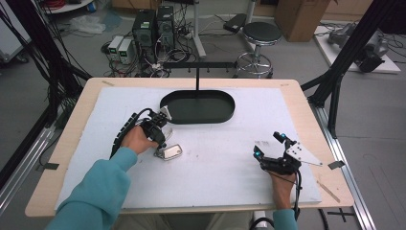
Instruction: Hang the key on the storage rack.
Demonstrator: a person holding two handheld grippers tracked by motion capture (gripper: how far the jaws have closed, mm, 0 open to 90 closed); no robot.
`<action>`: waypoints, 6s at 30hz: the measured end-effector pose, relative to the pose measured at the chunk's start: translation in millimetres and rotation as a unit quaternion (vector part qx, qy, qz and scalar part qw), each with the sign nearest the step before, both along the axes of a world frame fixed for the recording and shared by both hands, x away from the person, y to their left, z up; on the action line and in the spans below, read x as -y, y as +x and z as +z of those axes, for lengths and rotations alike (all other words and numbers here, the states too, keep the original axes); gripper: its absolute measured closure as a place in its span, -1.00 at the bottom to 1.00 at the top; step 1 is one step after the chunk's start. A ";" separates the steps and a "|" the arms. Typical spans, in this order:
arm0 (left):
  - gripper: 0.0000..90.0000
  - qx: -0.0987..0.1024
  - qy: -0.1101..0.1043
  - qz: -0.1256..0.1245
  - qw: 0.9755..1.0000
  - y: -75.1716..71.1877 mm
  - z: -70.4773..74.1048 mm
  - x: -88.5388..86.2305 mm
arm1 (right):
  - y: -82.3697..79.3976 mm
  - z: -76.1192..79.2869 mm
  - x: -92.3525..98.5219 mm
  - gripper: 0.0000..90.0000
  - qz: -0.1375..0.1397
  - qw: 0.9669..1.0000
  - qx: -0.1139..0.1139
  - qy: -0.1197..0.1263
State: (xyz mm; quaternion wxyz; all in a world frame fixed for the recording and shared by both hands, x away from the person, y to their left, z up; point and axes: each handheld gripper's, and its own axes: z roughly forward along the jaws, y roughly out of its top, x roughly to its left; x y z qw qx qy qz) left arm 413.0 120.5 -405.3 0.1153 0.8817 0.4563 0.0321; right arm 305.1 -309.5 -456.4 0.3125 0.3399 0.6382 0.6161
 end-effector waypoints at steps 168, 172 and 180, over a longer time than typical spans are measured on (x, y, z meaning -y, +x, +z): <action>0.82 0.422 -0.096 0.115 0.894 70.1 50.5 -2.3 | 0.1 -0.2 0.8 -0.92 -0.001 1.000 0.001 0.002; 0.82 0.421 -0.094 0.114 0.895 72.0 48.1 -3.3 | 0.1 -0.2 0.9 -0.92 -0.001 1.000 0.001 0.002; 0.81 0.410 -0.108 0.115 0.898 76.5 43.7 -7.1 | 0.1 -0.2 0.9 -0.92 -0.001 1.000 0.001 0.004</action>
